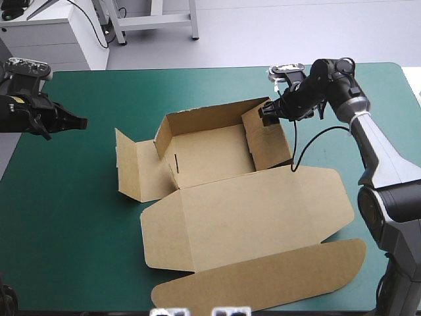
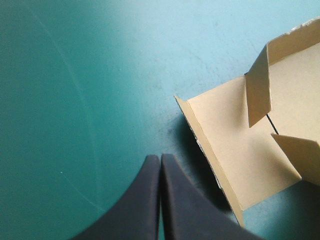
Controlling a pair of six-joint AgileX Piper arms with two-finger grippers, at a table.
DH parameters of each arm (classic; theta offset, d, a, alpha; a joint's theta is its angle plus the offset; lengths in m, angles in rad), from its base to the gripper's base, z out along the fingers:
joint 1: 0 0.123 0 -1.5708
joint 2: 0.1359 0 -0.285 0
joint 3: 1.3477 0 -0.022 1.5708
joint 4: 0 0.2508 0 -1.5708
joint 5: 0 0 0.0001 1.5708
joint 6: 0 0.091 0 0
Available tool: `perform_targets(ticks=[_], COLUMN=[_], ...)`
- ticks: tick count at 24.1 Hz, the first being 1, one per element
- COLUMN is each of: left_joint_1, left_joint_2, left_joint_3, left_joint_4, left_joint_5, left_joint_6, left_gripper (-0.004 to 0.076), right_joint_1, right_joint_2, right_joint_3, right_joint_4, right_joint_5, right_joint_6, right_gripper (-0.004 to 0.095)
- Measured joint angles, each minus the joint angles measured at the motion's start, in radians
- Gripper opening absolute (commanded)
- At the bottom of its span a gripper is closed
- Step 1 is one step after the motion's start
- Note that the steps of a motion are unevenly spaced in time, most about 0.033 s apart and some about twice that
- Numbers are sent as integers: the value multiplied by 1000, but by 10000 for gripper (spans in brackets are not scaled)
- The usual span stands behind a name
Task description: Fold the box
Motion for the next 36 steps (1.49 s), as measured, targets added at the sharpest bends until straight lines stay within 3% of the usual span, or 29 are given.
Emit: perform_targets(ticks=[6,19,21,25,26,31,36], left_joint_1=[0,0,0,0,0,0,0], left_joint_2=[0,0,0,0,0,0,0], left_joint_3=[0,0,0,0,0,0,0], left_joint_4=[0,-2,-3,-4,-4,-5,1], left_joint_5=[5,23,26,34,34,37,36], left_joint_6=[0,0,0,-16,-16,-25,-27], left_gripper=[-9,-9,-9,-9,-9,-9,-9], right_joint_1=[0,70,81,84,84,81,20], right_joint_2=[-11,106,131,140,140,140,88], right_joint_3=[-66,-3,-3,-3,-3,-3,2], right_joint_4=[-44,-90,-90,-124,-139,-133,-48], right_joint_5=[62,64,62,58,57,58,53], right_joint_6=[16,21,21,27,29,28,8], right_gripper=[707,676,577,47,-15,-20,-20])
